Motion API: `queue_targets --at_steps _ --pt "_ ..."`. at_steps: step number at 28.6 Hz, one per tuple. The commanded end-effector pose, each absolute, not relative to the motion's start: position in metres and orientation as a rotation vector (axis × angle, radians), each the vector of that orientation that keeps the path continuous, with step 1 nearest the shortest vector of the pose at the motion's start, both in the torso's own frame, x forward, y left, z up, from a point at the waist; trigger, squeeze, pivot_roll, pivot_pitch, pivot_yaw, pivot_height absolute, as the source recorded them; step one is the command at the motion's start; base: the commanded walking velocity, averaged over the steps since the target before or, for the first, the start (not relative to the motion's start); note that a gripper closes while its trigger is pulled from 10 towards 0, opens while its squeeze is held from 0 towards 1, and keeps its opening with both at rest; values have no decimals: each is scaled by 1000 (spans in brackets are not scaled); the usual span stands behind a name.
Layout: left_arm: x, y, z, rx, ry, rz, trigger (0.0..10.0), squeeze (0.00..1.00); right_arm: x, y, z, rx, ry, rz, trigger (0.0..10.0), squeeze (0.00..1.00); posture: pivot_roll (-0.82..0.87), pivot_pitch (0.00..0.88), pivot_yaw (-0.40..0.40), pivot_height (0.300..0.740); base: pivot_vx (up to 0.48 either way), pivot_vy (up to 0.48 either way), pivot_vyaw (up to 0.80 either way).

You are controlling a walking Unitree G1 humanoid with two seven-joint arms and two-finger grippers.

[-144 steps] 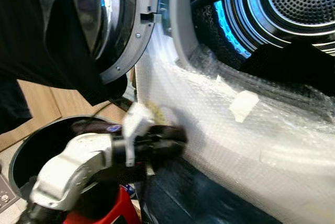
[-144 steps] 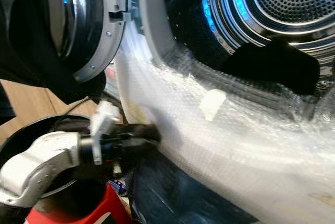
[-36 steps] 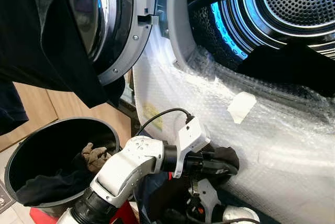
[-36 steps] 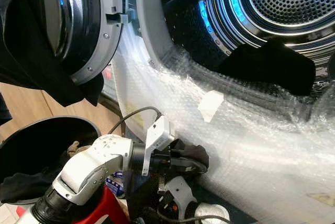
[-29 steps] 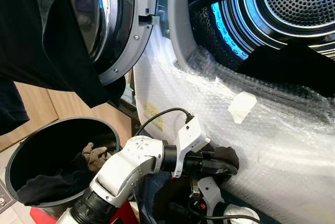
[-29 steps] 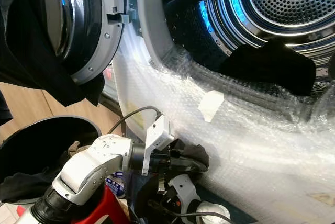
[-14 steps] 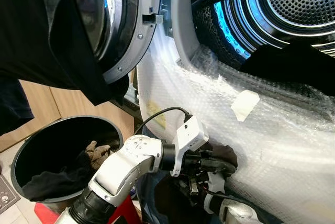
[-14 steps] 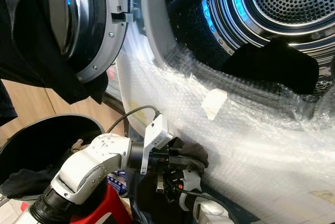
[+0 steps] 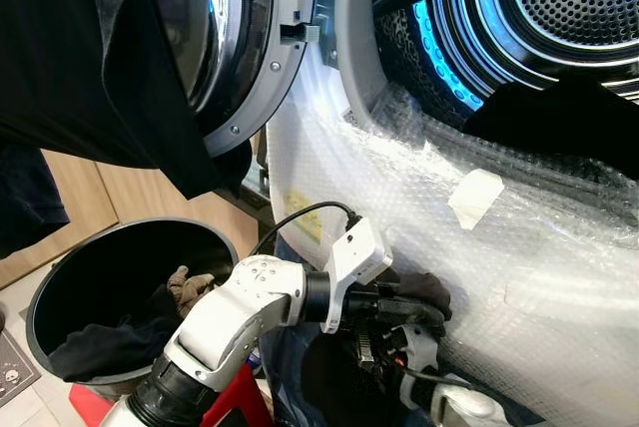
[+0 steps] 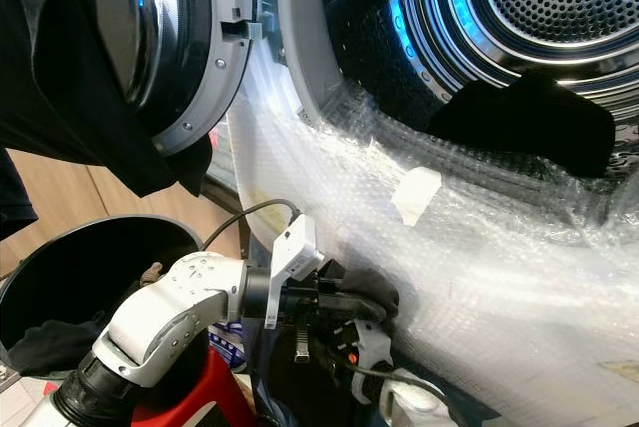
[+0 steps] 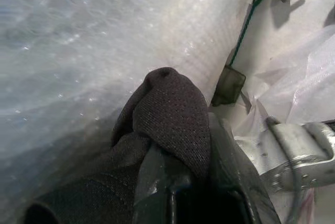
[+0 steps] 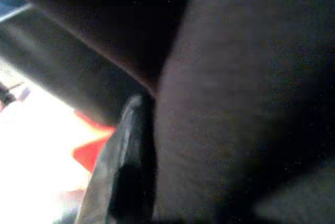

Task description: Clothes washing

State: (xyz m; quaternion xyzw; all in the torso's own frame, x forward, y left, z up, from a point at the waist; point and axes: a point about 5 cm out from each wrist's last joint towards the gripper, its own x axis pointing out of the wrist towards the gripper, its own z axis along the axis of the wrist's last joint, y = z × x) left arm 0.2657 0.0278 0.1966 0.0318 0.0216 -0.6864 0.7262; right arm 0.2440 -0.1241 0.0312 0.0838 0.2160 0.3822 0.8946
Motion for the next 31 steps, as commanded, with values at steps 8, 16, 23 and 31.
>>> queue_targets --at_steps 8,16,23,31 --pt "265 30 214 91 -30 -1513 0 0 241 -127 47 192 382 876 0 0 30 80 -102 740 0 0 0" --pt "265 33 213 89 -28 -1494 0 0 233 -121 52 217 367 940 0 0 30 70 -92 740 0 0 0" --pt "262 34 209 97 -15 -1499 0 0 226 -123 53 217 371 986 0 0 24 59 -82 740 0 0 0" --pt "254 44 200 127 24 -1496 157 0 218 -137 57 202 374 1007 0 0 24 49 -76 740 0 0 0"
